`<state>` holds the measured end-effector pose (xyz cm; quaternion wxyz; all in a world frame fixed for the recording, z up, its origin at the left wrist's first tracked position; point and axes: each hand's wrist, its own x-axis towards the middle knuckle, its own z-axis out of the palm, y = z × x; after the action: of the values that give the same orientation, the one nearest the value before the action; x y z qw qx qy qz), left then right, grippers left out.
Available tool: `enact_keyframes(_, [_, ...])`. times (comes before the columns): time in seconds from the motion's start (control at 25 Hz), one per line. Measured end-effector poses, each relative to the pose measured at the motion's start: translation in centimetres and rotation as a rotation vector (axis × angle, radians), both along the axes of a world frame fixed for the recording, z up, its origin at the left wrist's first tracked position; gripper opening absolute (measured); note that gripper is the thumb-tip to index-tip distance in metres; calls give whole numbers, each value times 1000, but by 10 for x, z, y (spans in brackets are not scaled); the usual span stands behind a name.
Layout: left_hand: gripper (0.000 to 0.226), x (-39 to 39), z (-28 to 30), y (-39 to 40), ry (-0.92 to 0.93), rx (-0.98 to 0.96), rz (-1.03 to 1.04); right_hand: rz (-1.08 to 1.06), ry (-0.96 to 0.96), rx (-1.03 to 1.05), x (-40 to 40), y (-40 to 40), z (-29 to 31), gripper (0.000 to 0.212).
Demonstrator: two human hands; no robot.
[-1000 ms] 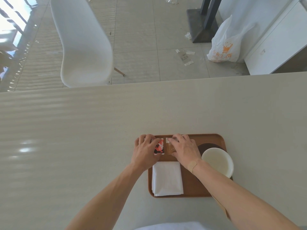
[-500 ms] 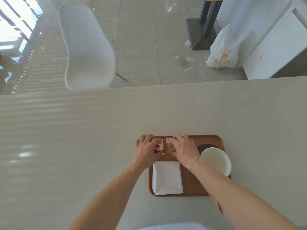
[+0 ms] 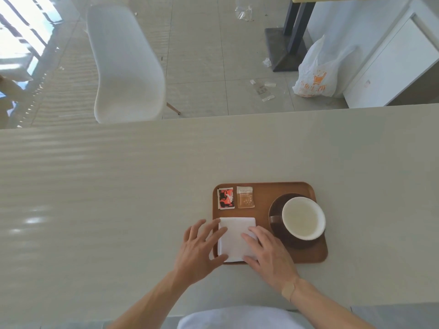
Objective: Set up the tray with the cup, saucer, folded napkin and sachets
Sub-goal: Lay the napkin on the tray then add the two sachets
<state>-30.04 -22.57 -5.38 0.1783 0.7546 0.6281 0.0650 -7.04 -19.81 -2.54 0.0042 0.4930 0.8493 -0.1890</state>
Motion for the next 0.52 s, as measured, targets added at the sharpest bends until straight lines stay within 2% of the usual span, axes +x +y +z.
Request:
enact_keyframes(0.24, [64, -2, 4, 2, 111, -76, -39, -24, -48, 13, 6, -6, -13, 53])
enact_keyframes(0.52, [67, 0, 2, 1, 109, -126, -28, -68, -59, 18, 1, -6, -14, 55])
